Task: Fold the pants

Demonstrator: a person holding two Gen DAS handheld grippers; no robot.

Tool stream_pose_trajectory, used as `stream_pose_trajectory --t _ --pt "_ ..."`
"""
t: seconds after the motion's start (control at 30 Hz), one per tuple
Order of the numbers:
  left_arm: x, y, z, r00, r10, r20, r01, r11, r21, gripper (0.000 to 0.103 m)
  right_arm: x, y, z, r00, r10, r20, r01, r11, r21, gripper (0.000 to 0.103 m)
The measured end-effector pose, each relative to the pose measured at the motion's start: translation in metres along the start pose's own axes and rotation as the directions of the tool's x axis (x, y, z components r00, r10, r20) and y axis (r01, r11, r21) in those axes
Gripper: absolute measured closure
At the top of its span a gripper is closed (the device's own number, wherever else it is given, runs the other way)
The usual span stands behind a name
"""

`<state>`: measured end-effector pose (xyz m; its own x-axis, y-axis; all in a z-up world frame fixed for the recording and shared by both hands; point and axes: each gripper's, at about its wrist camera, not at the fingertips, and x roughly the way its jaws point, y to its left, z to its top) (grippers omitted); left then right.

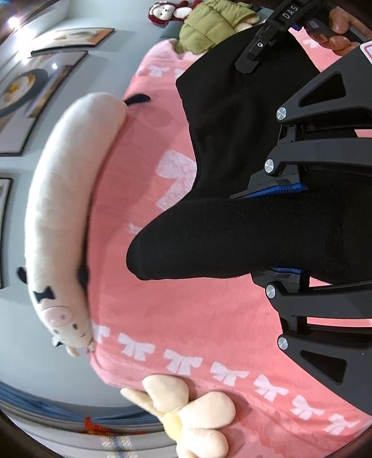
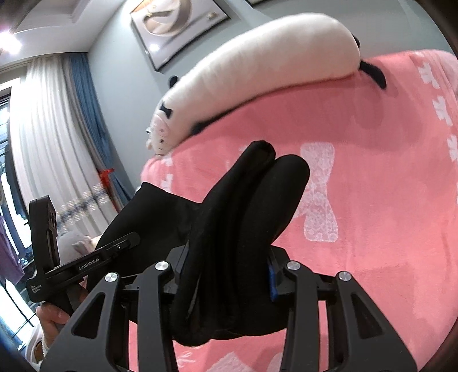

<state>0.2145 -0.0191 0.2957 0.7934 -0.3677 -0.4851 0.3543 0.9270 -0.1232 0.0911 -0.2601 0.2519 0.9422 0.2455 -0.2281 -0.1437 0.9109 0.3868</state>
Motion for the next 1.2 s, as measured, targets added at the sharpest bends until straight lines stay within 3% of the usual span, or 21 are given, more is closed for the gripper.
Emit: stream_pose_trajectory --t 0.17,0.23,0.27,0.3,0.37,0.4,0.47,0.57,0.6,0.67,0.73,0.77,0.8,0.87,0.9,1.0,1.03,1.1,1.13,1.17,1.2 --pt "0.085 0.009 -0.022 0.997 0.011 -0.077 -0.012 1.0 -0.012 0.065 0.059 -0.053 -0.027 0.998 -0.046 -0.049 0.049 0.997 0.065 0.056" --pt "0.136 0.018 -0.046 0.987 0.044 -0.155 -0.049 0.998 -0.033 0.051 0.094 -0.09 -0.052 0.987 -0.096 -0.129 0.109 0.989 0.096 0.038" --pt "0.158 0.023 -0.06 0.979 0.072 -0.191 -0.081 0.996 -0.036 0.048 0.111 -0.114 -0.071 0.969 -0.166 -0.183 0.187 0.977 0.104 0.034" --pt "0.185 0.029 -0.082 0.96 0.15 -0.236 -0.155 0.988 -0.005 0.046 0.124 -0.141 -0.091 0.935 -0.262 -0.239 0.294 0.949 0.11 0.034" --pt "0.209 0.038 -0.111 0.912 0.254 -0.322 -0.246 0.967 0.065 0.047 0.126 -0.175 -0.113 0.882 -0.358 -0.307 0.413 0.901 0.136 0.044" --pt "0.21 0.045 -0.119 0.907 0.245 -0.344 -0.241 0.969 0.054 0.047 0.114 -0.187 -0.117 0.9 -0.324 -0.293 0.39 0.898 0.203 0.044" --pt "0.2 0.057 -0.123 0.919 0.208 -0.336 -0.224 0.974 -0.01 0.047 0.102 -0.185 -0.108 0.93 -0.261 -0.26 0.319 0.923 0.215 0.044" --pt "0.196 0.056 -0.108 0.936 0.186 -0.298 -0.206 0.978 -0.037 0.044 0.122 -0.165 -0.085 0.928 -0.246 -0.279 0.282 0.955 0.095 0.034" --pt "0.197 0.054 -0.101 0.941 0.18 -0.287 -0.199 0.979 -0.041 0.038 0.14 -0.16 -0.077 0.927 -0.244 -0.285 0.268 0.962 0.046 0.031" --pt "0.205 0.044 -0.092 0.942 0.183 -0.28 -0.199 0.98 -0.028 0.036 0.175 -0.161 -0.072 0.912 -0.25 -0.324 0.262 0.965 -0.008 0.029" --pt "0.216 0.037 -0.092 0.937 0.187 -0.296 -0.198 0.98 -0.008 0.036 0.215 -0.174 -0.082 0.867 -0.258 -0.425 0.283 0.959 -0.005 0.03" --pt "0.218 0.035 -0.092 0.935 0.188 -0.3 -0.198 0.98 -0.005 0.036 0.226 -0.177 -0.085 0.859 -0.253 -0.445 0.283 0.959 0.003 0.031" --pt "0.22 0.034 -0.094 0.931 0.195 -0.31 -0.205 0.979 0.001 0.036 0.239 -0.181 -0.093 0.845 -0.255 -0.47 0.289 0.957 -0.001 0.049" --pt "0.224 0.033 -0.096 0.926 0.198 -0.321 -0.206 0.978 0.008 0.036 0.251 -0.183 -0.102 0.813 -0.308 -0.494 0.32 0.945 -0.064 0.095" --pt "0.226 0.035 -0.097 0.924 0.199 -0.325 -0.207 0.978 0.011 0.036 0.249 -0.18 -0.1 0.813 -0.324 -0.483 0.32 0.943 -0.093 0.097" --pt "0.23 0.037 -0.101 0.921 0.209 -0.328 -0.214 0.977 0.022 0.036 0.221 -0.172 -0.073 0.883 -0.28 -0.376 0.286 0.957 -0.04 0.099" --pt "0.23 0.037 -0.103 0.92 0.215 -0.327 -0.219 0.975 0.024 0.036 0.217 -0.17 -0.069 0.89 -0.303 -0.342 0.3 0.952 -0.063 0.098" --pt "0.235 0.037 -0.107 0.916 0.22 -0.335 -0.225 0.974 0.027 0.036 0.234 -0.181 -0.081 0.834 -0.378 -0.402 0.351 0.925 -0.143 0.091" --pt "0.237 0.037 -0.109 0.913 0.22 -0.343 -0.225 0.974 0.025 0.036 0.247 -0.191 -0.092 0.785 -0.393 -0.478 0.362 0.918 -0.16 0.09" --pt "0.238 0.036 -0.11 0.912 0.22 -0.347 -0.226 0.974 0.022 0.036 0.247 -0.196 -0.098 0.772 -0.397 -0.496 0.372 0.915 -0.153 0.089" --pt "0.238 0.036 -0.112 0.911 0.217 -0.35 -0.224 0.974 0.021 0.036 0.234 -0.19 -0.095 0.8 -0.385 -0.459 0.37 0.92 -0.127 0.089"
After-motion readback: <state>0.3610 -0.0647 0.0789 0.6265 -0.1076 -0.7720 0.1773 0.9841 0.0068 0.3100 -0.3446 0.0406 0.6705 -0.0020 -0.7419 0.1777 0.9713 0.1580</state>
